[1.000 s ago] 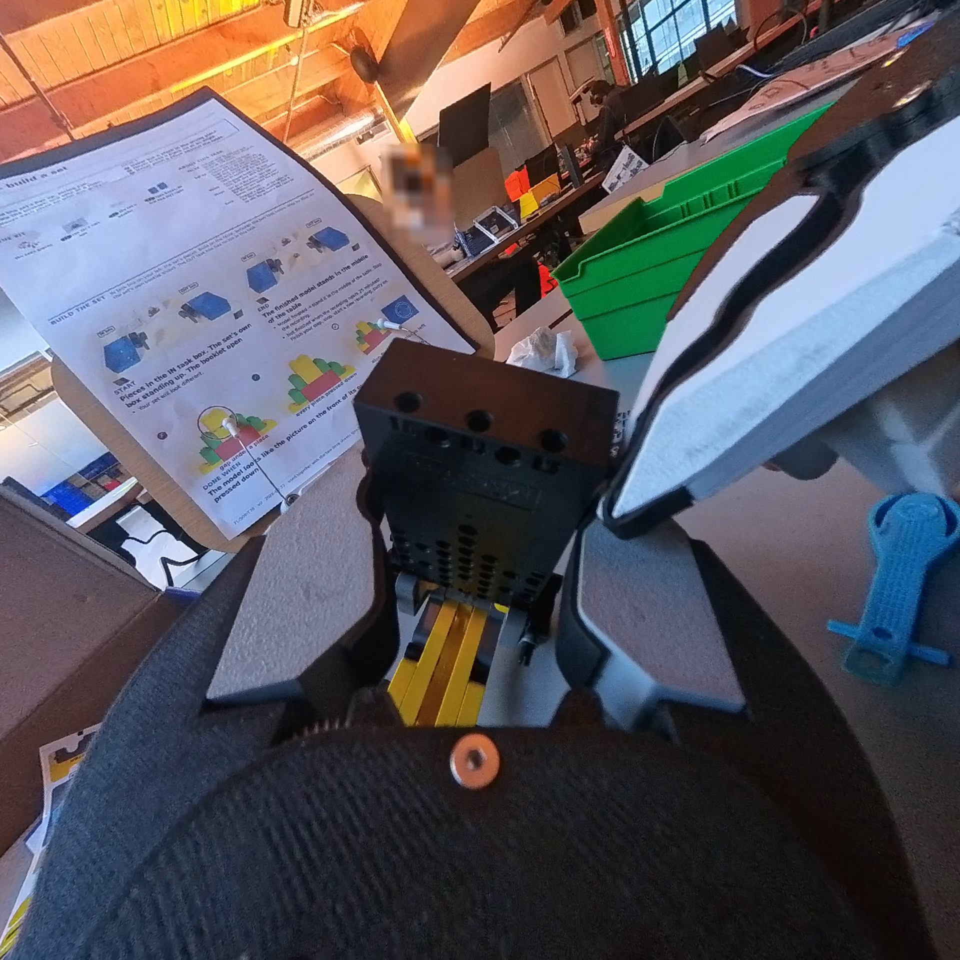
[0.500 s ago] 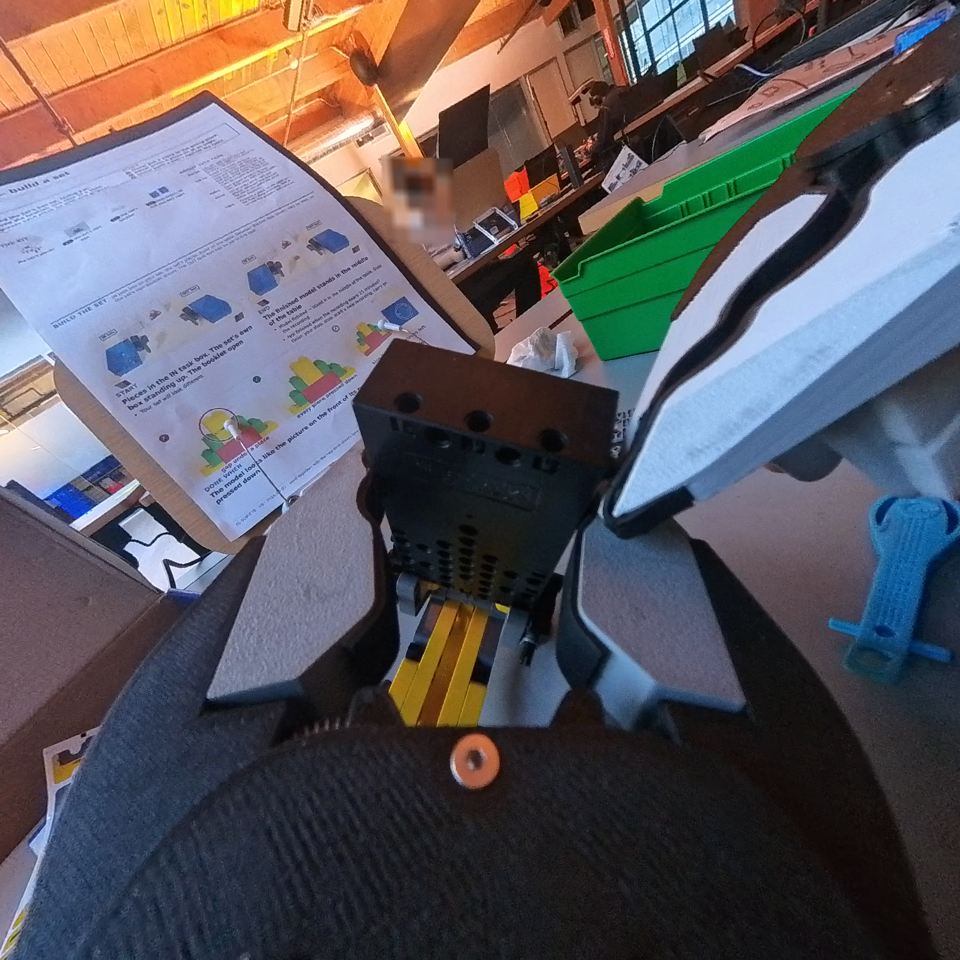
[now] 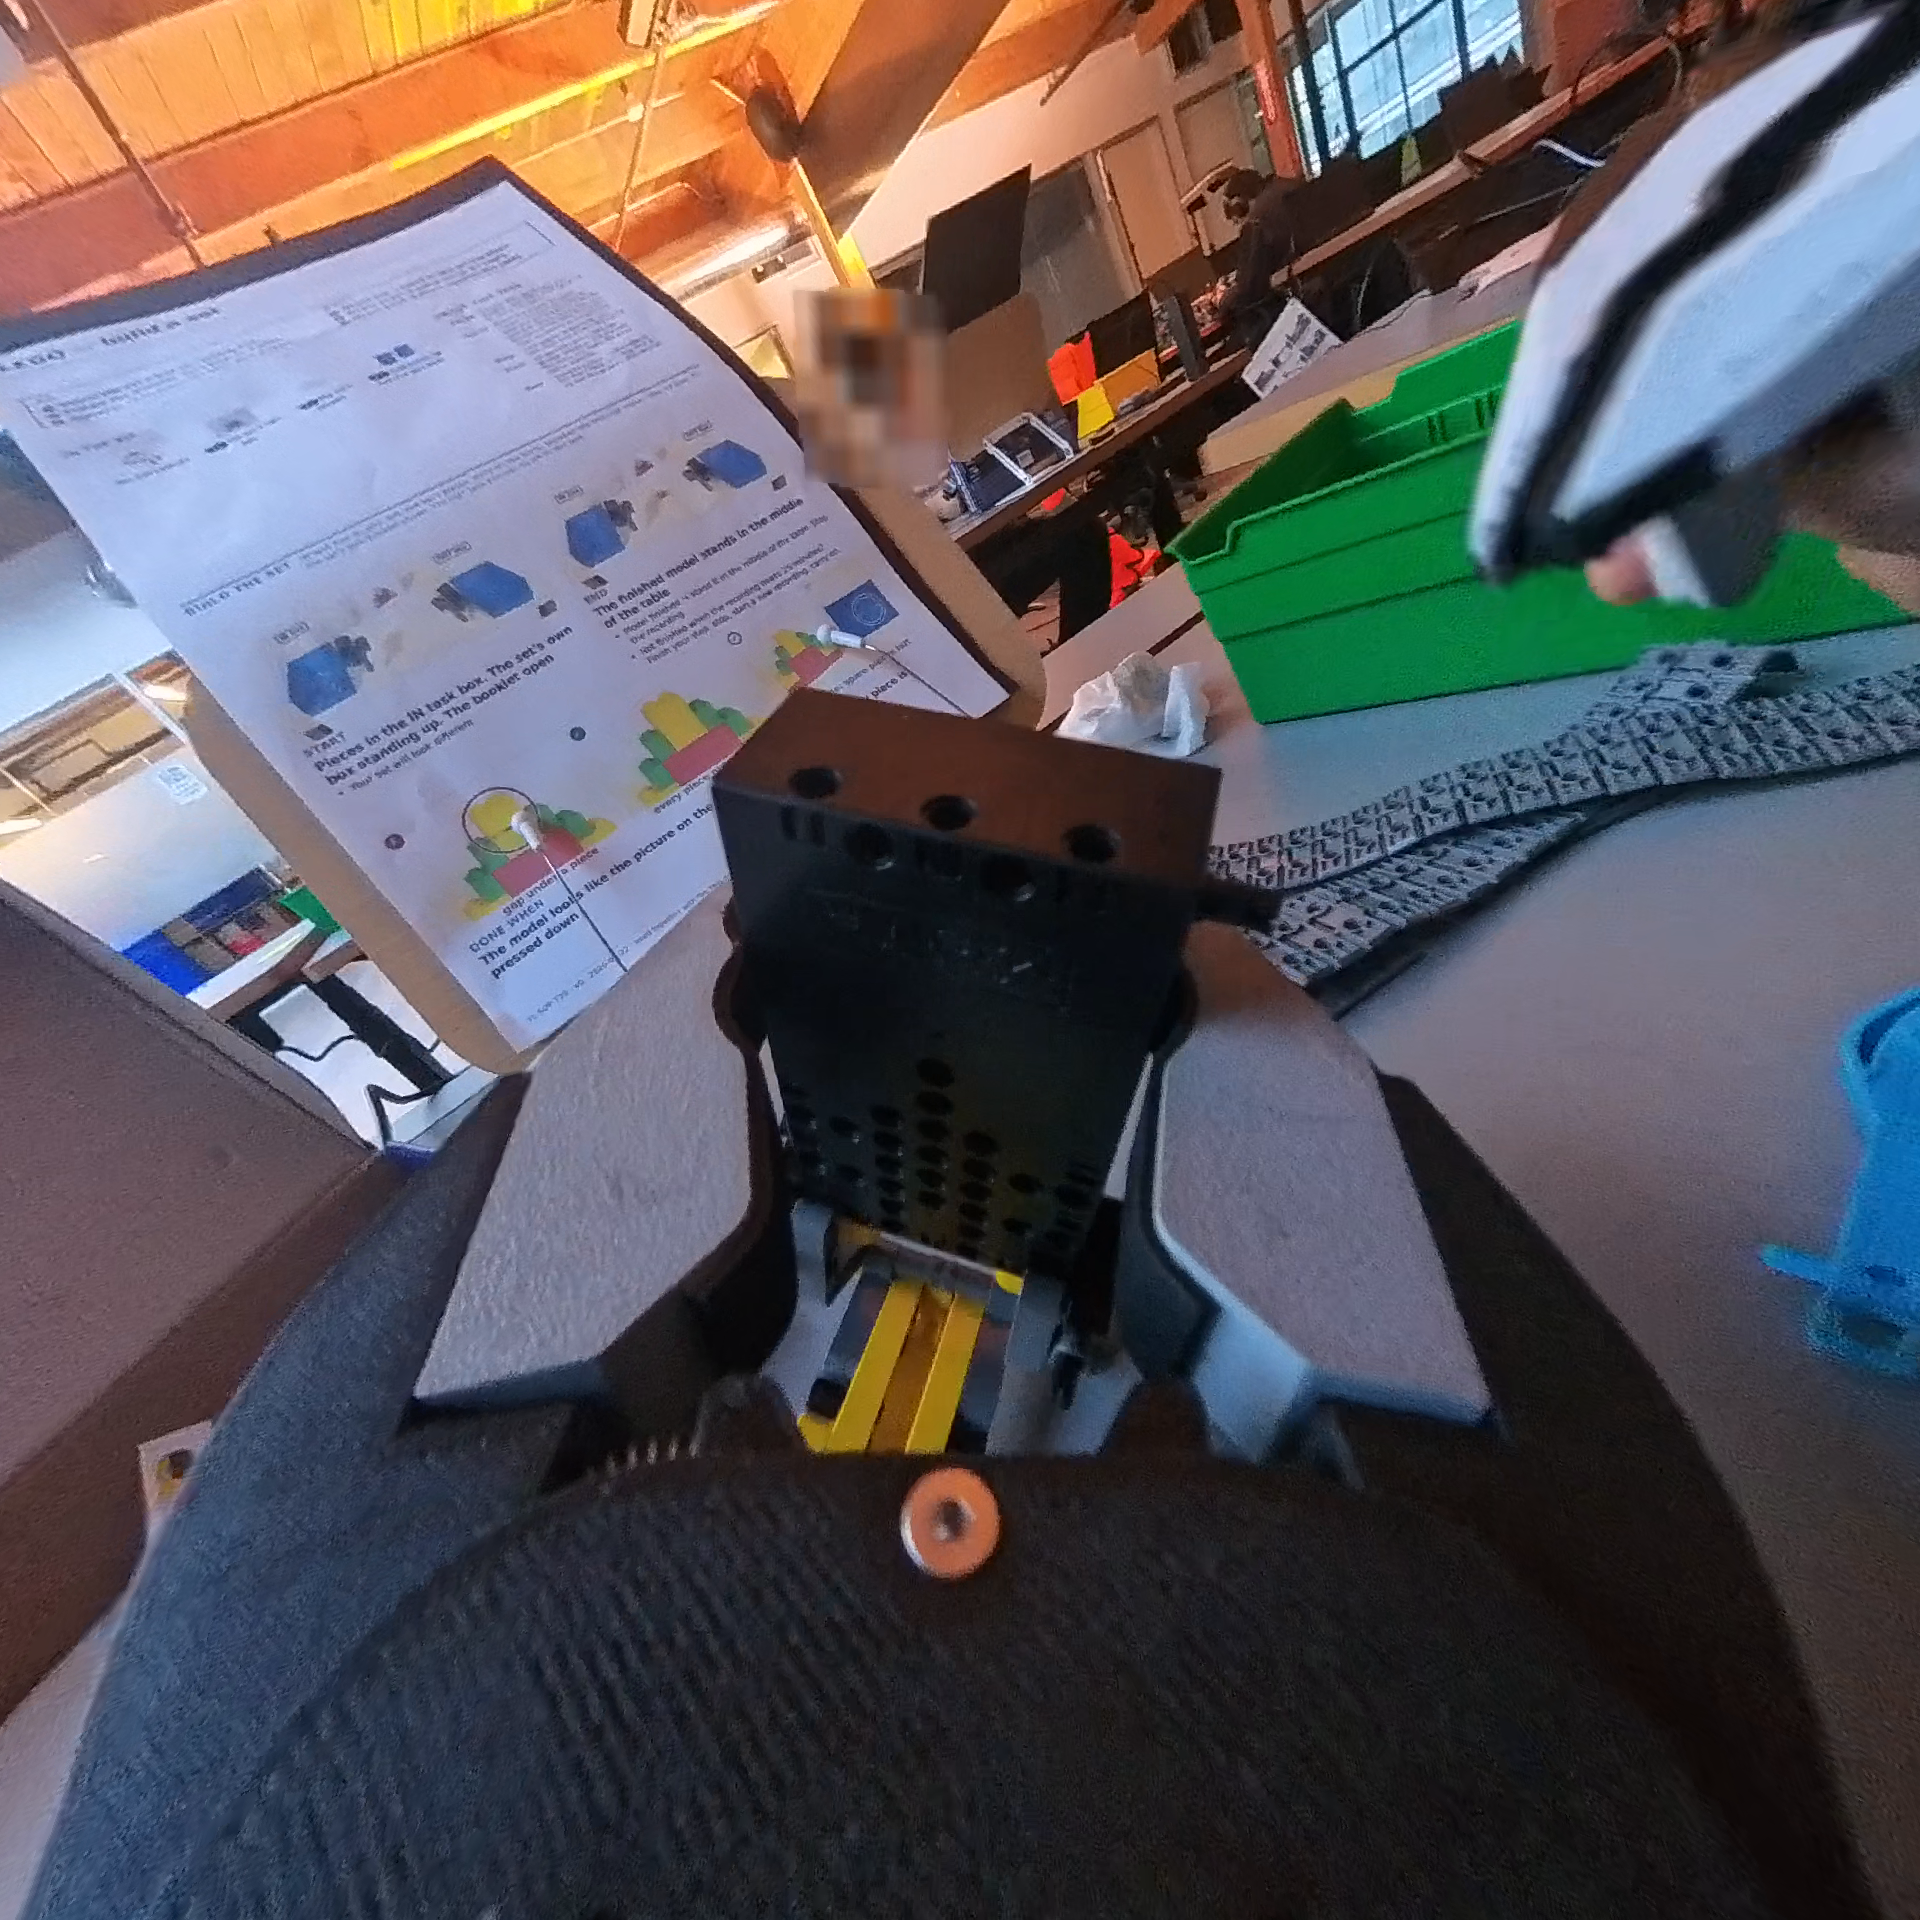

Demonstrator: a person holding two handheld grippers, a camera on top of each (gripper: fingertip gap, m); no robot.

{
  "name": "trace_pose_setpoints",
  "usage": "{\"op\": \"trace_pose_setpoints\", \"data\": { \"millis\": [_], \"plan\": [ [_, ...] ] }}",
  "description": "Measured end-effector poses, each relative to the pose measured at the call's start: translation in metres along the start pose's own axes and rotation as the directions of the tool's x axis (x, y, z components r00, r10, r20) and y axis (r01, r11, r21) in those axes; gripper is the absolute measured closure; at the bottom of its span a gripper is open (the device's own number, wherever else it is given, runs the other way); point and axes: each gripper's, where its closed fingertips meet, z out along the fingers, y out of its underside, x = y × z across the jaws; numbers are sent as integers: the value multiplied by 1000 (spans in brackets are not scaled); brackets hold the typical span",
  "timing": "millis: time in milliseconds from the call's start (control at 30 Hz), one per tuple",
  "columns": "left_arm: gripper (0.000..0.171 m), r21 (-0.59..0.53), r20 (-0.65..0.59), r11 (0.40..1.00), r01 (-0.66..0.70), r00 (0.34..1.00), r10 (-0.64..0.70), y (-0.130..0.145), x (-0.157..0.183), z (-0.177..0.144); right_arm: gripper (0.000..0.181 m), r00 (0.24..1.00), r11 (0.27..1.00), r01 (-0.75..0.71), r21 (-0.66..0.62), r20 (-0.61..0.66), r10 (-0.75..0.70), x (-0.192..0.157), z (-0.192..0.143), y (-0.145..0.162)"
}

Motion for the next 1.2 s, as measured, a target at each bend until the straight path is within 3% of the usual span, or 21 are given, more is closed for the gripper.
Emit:
{"op": "trace_pose_setpoints", "data": {
  "millis": [100,233,367,500,733,967,1100,1200],
  "plan": [
    [97,-40,-51,996,-80,996,78,0,7,0,181,996,996,-1,87,-89,9,22,-19,5],
    [97,-158,-212,970,-186,966,151,9,18,-1,181,994,987,-47,151,-91,61,29,-32,17],
    [98,-351,-415,910,-219,908,58,17,19,3,181,990,992,-16,125,-139,34,36,-32,20],
    [98,-468,-598,857,-216,791,-127,14,35,6,181,985,993,-59,99,-158,74,42,-28,30],
    [98,-547,-678,818,-179,668,-307,20,60,24,181,967,992,-114,49,-224,122,58,-25,48],
    [99,-562,-686,781,-271,681,-257,39,70,17,181,964,995,-101,6,-248,99,59,-21,55],
    [99,-618,-686,715,-328,669,-286,69,78,4,181,958,996,-90,-2,-275,86,63,-22,55],
    [99,-610,-698,706,-360,666,-264,78,83,-2,180,957,996,-85,-11,-279,78,63,-21,56]
  ]
}}
